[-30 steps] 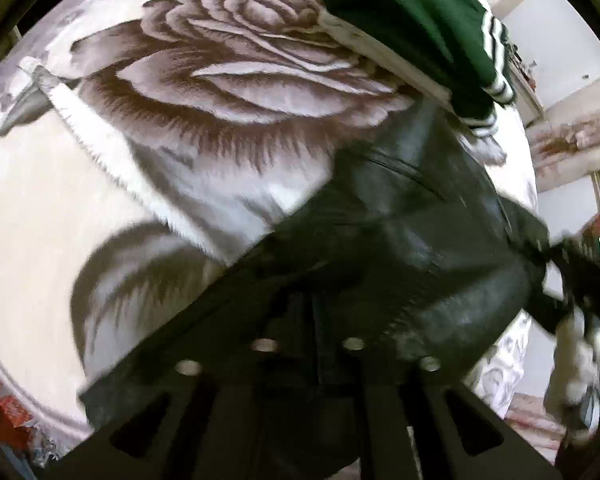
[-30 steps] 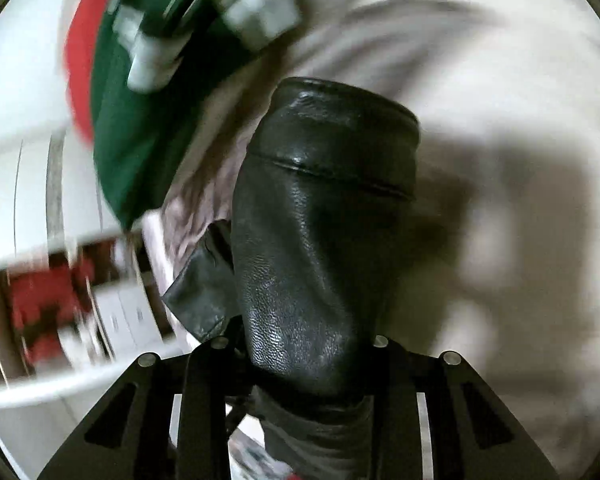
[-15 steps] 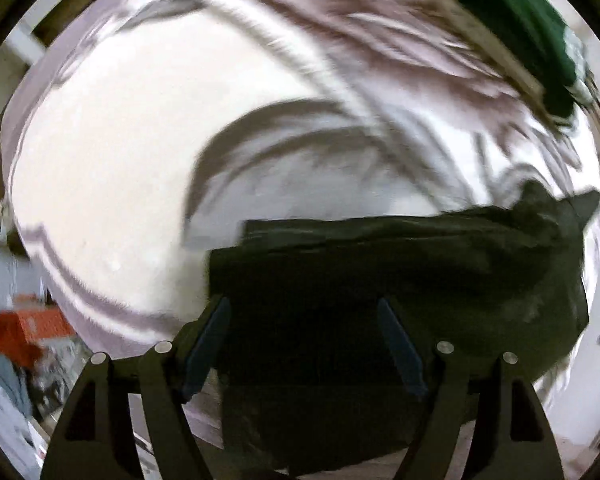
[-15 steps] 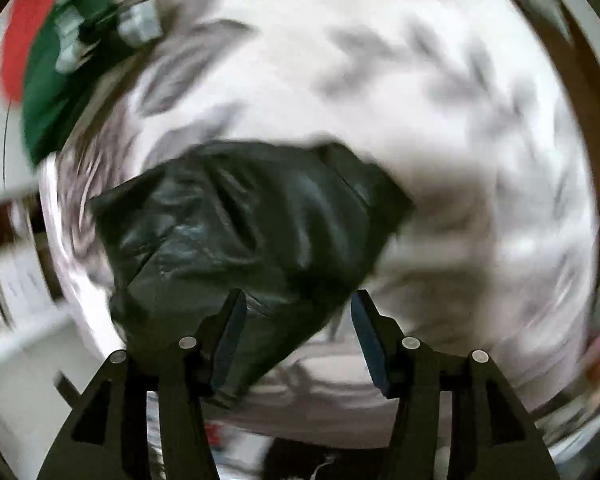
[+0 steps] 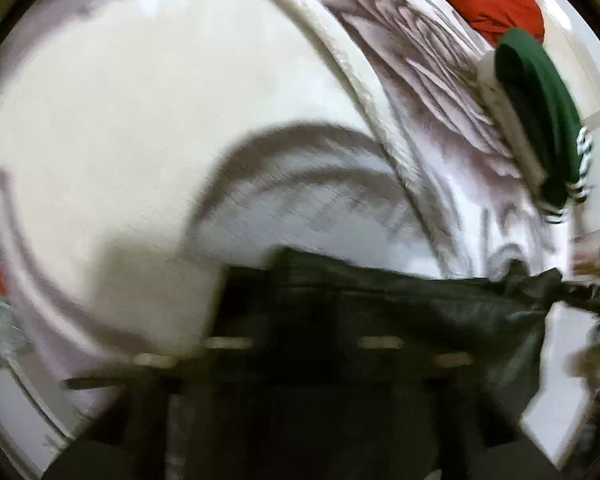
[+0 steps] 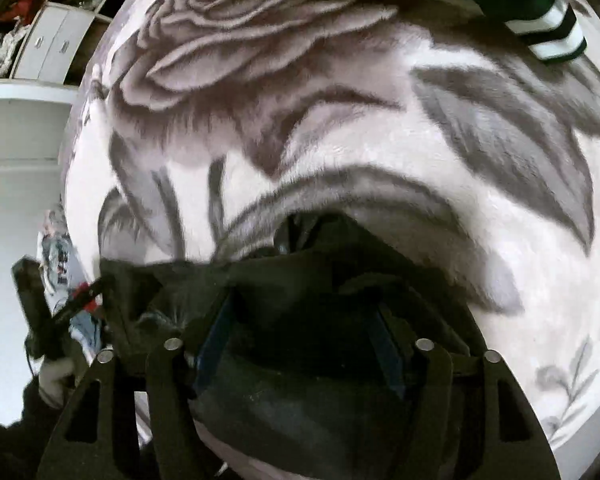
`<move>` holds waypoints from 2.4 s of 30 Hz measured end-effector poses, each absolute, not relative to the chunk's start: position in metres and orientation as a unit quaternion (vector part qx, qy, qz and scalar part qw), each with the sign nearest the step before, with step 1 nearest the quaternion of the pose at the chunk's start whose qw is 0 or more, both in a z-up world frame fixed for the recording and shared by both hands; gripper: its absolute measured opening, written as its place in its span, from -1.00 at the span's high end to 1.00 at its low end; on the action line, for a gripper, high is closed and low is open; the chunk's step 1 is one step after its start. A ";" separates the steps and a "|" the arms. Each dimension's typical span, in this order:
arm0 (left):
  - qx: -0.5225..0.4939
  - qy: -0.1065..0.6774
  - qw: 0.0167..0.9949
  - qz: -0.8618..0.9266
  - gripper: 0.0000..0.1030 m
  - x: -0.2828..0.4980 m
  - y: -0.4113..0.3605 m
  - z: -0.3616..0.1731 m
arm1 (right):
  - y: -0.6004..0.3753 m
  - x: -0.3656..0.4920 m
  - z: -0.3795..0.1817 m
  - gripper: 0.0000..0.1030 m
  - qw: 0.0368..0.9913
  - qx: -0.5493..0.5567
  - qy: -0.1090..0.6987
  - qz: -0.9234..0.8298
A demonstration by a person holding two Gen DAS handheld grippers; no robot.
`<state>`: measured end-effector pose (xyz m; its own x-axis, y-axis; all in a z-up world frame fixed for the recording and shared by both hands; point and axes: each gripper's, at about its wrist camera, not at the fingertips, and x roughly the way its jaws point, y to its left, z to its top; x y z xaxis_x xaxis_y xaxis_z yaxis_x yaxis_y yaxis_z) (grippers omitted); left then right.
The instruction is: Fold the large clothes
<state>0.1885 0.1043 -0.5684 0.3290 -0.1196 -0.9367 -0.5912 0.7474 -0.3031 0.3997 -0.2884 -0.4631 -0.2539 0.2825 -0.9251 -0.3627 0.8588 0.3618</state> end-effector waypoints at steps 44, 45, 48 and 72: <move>-0.232 0.628 0.716 0.199 -1.00 0.218 0.045 -0.626 | -0.202 0.344 -0.529 0.74 0.562 0.009 0.804 0.196; -0.235 0.626 0.715 0.206 -1.00 0.219 0.046 -0.626 | -0.199 0.344 -0.521 0.73 0.560 0.001 0.803 0.205; -0.240 0.637 0.705 0.201 -1.00 0.222 0.049 -0.624 | -0.219 0.345 -0.481 0.43 0.554 0.046 0.797 0.237; -0.227 0.651 0.724 0.025 0.78 0.298 -0.104 -0.599 | -0.484 0.254 -0.569 -0.64 0.552 0.460 0.678 0.155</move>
<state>0.2975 -0.1042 -0.5992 0.1511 -0.2592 -0.9539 -0.3330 0.8953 -0.2960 0.2541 -0.4835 -0.5691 0.0328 0.7946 -0.6062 0.4519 0.5292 0.7182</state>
